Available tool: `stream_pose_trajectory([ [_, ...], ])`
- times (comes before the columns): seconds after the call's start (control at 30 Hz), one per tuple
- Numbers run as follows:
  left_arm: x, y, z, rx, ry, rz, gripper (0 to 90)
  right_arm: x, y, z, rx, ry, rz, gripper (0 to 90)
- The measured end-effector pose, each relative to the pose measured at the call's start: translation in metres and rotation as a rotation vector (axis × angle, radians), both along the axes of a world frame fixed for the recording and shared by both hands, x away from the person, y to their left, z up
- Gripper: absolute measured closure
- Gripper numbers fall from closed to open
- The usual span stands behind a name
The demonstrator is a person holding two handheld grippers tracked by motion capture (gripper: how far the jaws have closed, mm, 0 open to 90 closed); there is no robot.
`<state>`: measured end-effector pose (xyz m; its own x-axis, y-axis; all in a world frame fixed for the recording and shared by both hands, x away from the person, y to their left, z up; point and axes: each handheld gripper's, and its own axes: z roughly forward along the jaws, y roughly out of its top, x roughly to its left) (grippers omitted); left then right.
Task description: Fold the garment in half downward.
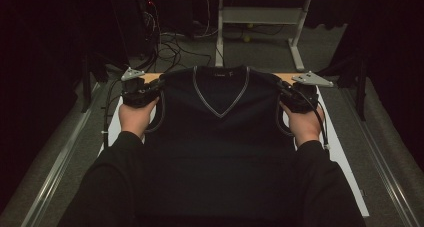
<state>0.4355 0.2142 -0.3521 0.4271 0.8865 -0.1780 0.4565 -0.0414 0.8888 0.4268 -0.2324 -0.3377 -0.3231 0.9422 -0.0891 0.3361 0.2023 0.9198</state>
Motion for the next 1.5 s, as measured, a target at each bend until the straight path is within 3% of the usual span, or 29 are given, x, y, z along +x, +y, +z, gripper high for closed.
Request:
stream_pose_trajectory([
  [0.17, -0.011, 0.003, -0.011, 0.002, 0.020, -0.028, 72.0, -0.009, -0.001, -0.010, 0.005, 0.011, 0.018, 77.9],
  [0.37, -0.037, 0.008, -0.024, 0.007, 0.015, -0.069, 72.1, -0.030, -0.006, -0.020, 0.039, -0.003, 0.057, 77.9],
  [0.73, -0.096, 0.014, -0.052, 0.001, 0.012, -0.150, 72.0, -0.091, -0.018, -0.049, 0.072, -0.025, 0.139, 77.9],
  [0.83, -0.110, 0.013, -0.066, 0.020, 0.022, -0.165, 72.0, -0.106, -0.021, -0.065, 0.057, -0.006, 0.144, 78.0],
  [0.9, -0.117, 0.012, -0.076, 0.020, 0.044, -0.176, 72.0, -0.119, -0.026, -0.081, 0.082, 0.018, 0.154, 78.0],
  [1.03, -0.133, 0.010, -0.092, 0.038, 0.075, -0.196, 72.0, -0.130, -0.029, -0.095, 0.082, 0.040, 0.161, 78.1],
  [1.1, -0.143, 0.010, -0.095, 0.044, 0.070, -0.210, 72.0, -0.136, -0.031, -0.101, 0.085, 0.053, 0.171, 78.5],
  [1.33, -0.175, 0.016, -0.088, 0.014, 0.045, -0.236, 72.0, -0.161, -0.031, -0.095, 0.092, 0.034, 0.223, 78.6],
  [1.5, -0.197, 0.020, -0.090, 0.022, 0.063, -0.260, 71.9, -0.183, -0.034, -0.093, 0.105, 0.037, 0.240, 78.5],
])
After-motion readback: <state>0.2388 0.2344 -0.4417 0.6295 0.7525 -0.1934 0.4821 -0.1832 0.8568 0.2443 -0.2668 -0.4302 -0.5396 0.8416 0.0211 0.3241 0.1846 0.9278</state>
